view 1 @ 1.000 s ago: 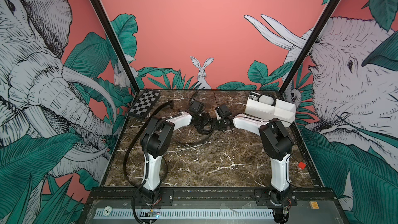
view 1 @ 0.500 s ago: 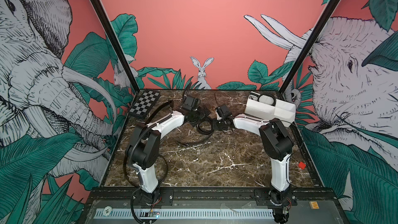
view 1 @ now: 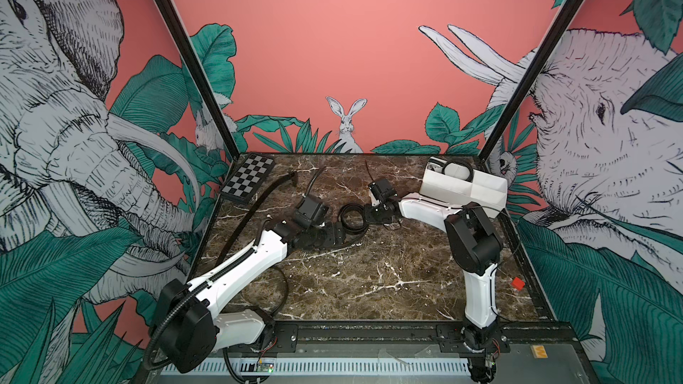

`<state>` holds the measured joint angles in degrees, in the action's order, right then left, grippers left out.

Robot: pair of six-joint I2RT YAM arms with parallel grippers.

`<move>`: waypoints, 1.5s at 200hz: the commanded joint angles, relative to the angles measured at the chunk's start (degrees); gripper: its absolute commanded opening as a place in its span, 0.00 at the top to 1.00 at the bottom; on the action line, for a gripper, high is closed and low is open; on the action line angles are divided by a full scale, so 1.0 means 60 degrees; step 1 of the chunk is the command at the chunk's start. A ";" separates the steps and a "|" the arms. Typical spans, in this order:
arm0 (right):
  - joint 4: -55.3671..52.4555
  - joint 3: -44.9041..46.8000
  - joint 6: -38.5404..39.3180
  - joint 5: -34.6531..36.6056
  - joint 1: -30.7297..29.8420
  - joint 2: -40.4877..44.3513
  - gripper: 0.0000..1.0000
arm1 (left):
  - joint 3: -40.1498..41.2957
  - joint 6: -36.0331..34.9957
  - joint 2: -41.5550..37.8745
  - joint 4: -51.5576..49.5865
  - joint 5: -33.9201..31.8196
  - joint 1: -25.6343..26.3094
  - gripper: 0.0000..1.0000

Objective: Place the belts into the storage roll
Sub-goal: Roll the belt at the center of the board.

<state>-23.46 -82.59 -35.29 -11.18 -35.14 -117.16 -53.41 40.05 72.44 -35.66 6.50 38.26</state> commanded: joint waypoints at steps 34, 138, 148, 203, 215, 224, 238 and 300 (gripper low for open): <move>-0.2202 -0.0525 0.0605 0.0116 -0.0106 -0.0753 1.00 | 0.0000 -0.2189 0.1329 0.0473 -0.1022 0.0679 0.03; -0.2884 -0.1160 0.0908 0.0307 -0.0208 -0.1127 1.00 | -0.0352 -0.3804 0.3132 0.0671 -0.3167 0.0893 0.01; -0.2890 -0.1159 0.0942 0.0271 -0.0196 -0.1111 1.00 | -0.0450 -0.3823 0.3251 0.0642 -0.3756 0.0892 0.01; -0.3447 -0.1163 0.1327 0.0302 -0.0310 -0.0914 1.00 | -0.1991 -0.5104 0.4589 0.1009 -0.6040 0.0854 0.01; -0.3584 -0.1079 0.1419 0.0351 -0.0311 -0.0802 1.00 | -0.2447 -0.5376 0.4869 0.1098 -0.6484 0.0846 0.01; -0.3644 -0.0961 0.1483 0.0336 -0.0311 -0.0686 1.00 | -0.2725 -0.5574 0.4994 0.1189 -0.6782 0.0841 0.01; -0.3732 -0.0799 0.1564 0.0297 -0.0311 -0.0555 1.00 | -0.3100 -0.5820 0.5078 0.1317 -0.6964 0.0825 0.01; -0.3749 -0.0286 0.1677 0.0032 -0.0304 -0.0310 1.00 | -0.2904 -0.5137 0.4506 0.0706 -0.5560 0.0830 0.01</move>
<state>-37.10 -87.29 -26.70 -10.17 -35.94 -118.30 -73.01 6.42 103.63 -28.53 -31.29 43.31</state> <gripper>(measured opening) 0.114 0.990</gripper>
